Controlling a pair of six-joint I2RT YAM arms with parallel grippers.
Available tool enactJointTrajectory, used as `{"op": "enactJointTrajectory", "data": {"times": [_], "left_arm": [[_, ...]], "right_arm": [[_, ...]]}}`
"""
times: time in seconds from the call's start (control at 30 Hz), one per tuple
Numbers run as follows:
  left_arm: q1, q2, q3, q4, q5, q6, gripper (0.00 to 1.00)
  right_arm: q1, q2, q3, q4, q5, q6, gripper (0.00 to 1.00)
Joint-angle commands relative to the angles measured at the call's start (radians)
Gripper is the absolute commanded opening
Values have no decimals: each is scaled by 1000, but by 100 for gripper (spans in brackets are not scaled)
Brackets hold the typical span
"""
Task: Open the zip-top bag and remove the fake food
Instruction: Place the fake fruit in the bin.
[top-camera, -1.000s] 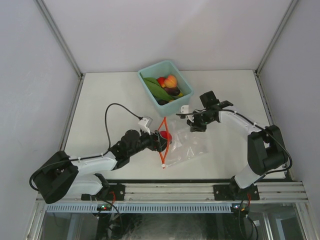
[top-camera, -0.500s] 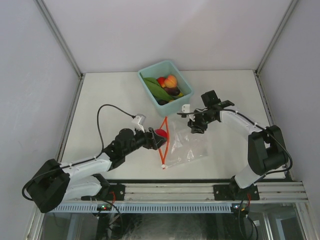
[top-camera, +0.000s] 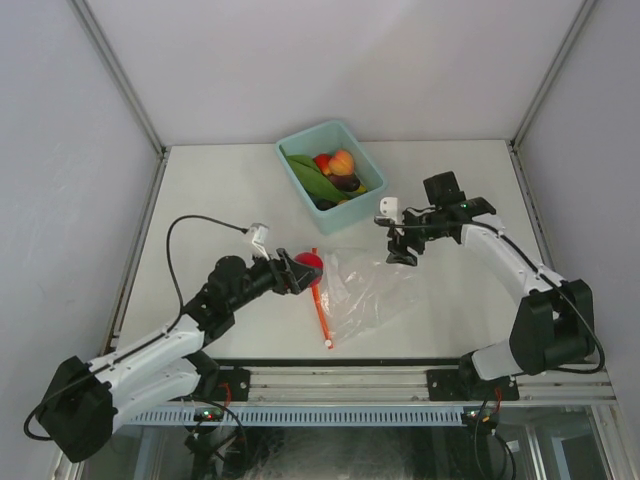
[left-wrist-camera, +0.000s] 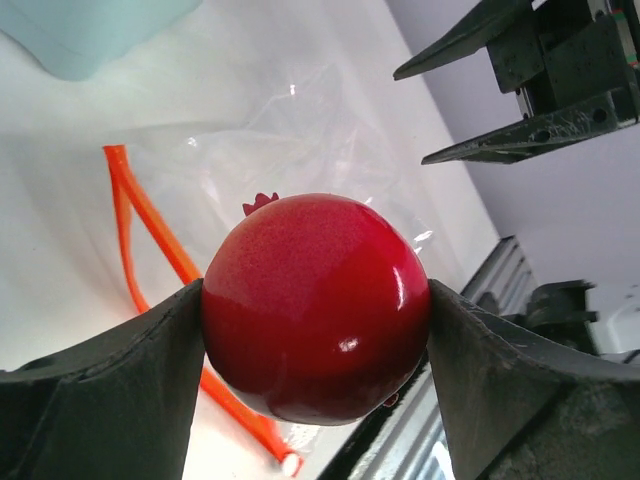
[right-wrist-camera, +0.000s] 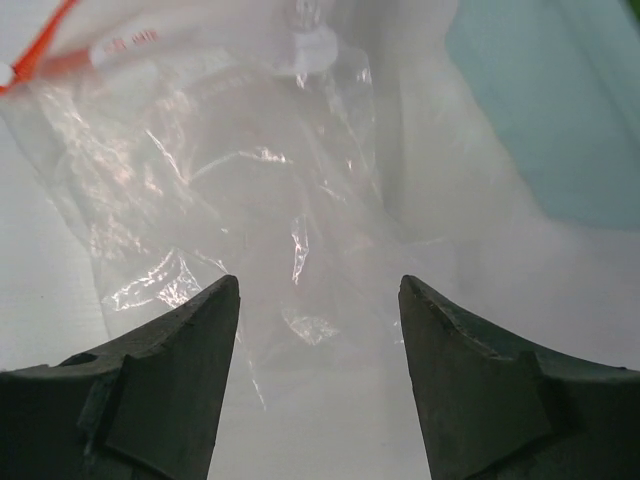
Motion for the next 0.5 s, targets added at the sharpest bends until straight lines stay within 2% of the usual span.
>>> {"op": "enactJointTrajectory", "data": {"times": [0.0, 0.13, 0.23, 0.33, 0.47], "left_arm": [[43, -38, 3, 39, 88, -136, 31], [65, -9, 45, 78, 168, -246, 29], [66, 27, 94, 83, 206, -300, 28], [66, 66, 122, 133, 236, -375, 28], [66, 116, 138, 255, 273, -491, 27]], "right_arm": [[-5, -62, 101, -121, -202, -105, 65], [-16, -102, 159, -204, -276, -216, 71], [-21, -155, 181, -182, -320, -241, 79], [-18, -202, 183, -111, -387, -204, 84], [22, -245, 184, -15, -449, -94, 85]]}}
